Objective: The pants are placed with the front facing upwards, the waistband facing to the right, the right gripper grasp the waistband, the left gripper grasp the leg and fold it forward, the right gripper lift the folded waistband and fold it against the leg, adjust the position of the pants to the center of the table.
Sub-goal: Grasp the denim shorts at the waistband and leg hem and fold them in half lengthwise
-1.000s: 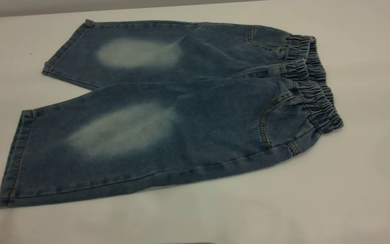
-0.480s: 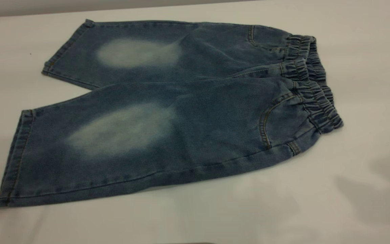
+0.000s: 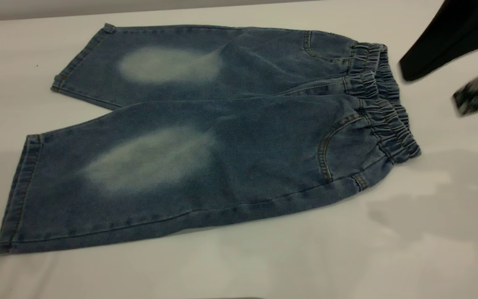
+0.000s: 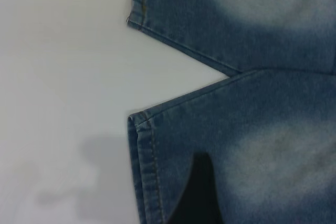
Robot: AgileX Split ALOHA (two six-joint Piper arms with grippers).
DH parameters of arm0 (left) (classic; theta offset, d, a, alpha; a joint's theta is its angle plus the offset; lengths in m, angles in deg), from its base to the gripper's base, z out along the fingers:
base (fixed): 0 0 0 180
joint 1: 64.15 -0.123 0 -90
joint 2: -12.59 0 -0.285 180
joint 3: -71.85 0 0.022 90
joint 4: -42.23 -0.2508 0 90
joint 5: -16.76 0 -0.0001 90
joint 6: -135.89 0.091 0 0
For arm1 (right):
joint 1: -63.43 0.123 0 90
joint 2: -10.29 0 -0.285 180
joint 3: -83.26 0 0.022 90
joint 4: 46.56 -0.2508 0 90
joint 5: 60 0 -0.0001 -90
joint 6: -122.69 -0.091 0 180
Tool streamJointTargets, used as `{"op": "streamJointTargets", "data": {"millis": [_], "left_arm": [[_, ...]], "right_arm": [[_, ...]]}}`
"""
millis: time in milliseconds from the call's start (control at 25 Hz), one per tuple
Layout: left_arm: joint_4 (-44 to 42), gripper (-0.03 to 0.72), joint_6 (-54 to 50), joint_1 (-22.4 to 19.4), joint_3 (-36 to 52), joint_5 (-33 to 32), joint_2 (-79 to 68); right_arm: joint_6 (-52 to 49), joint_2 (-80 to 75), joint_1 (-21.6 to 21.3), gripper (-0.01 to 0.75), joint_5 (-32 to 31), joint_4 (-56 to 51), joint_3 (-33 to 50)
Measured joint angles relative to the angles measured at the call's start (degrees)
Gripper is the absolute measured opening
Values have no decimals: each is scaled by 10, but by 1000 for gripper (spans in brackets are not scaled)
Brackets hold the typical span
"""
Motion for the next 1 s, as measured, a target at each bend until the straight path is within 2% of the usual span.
{"op": "streamJointTargets", "data": {"millis": [400,600,1000], "left_arm": [[0,587,0,0,-1,1,0],[0,587,0,0,-1,2,0],[0,587,2,0,-1,3,0]], "right_arm": [[198,-184,0,568,60,-202,-5],[256,-240,-4,568,81,-259,-6],[331,-287,-88,568,82,-300,-12]]}}
